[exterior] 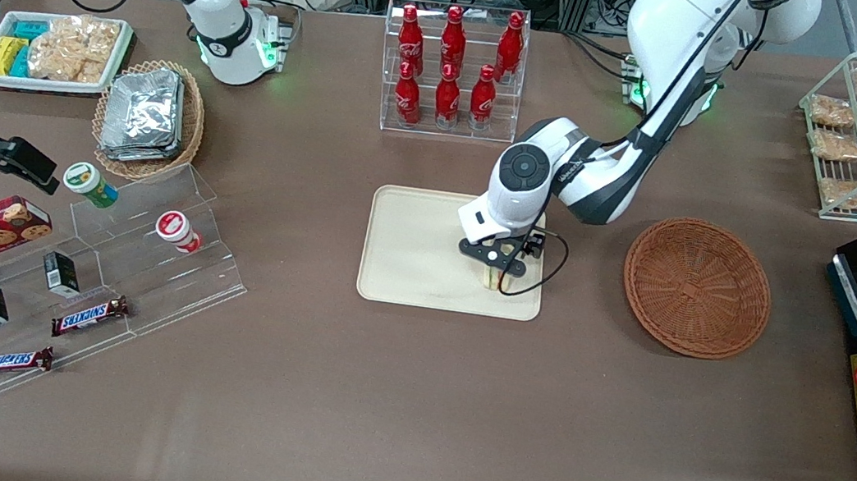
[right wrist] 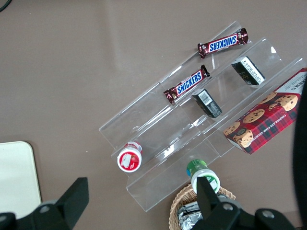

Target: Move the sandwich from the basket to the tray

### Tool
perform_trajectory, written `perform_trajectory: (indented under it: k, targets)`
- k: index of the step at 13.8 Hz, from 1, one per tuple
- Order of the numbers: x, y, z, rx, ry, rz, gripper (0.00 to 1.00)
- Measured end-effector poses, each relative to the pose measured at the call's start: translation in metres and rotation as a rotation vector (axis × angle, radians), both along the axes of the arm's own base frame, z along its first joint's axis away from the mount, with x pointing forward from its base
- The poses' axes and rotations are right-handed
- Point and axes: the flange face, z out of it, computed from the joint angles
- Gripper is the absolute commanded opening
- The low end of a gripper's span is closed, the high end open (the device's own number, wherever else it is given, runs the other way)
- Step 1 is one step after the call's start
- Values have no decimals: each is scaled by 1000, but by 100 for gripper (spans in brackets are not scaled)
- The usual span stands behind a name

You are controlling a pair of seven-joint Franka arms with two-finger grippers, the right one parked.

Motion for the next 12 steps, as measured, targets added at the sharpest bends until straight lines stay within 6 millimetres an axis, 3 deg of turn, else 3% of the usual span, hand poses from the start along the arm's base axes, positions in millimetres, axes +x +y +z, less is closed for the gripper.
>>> perform_trajectory:
  k: [3, 6, 9, 12]
  targets:
    - [13, 3, 36, -3, -26, 65, 100]
    - [39, 25, 95, 24, -39, 161, 100]
    - [82, 71, 155, 52, -62, 268, 100]
    - [114, 124, 182, 56, -106, 368, 100]
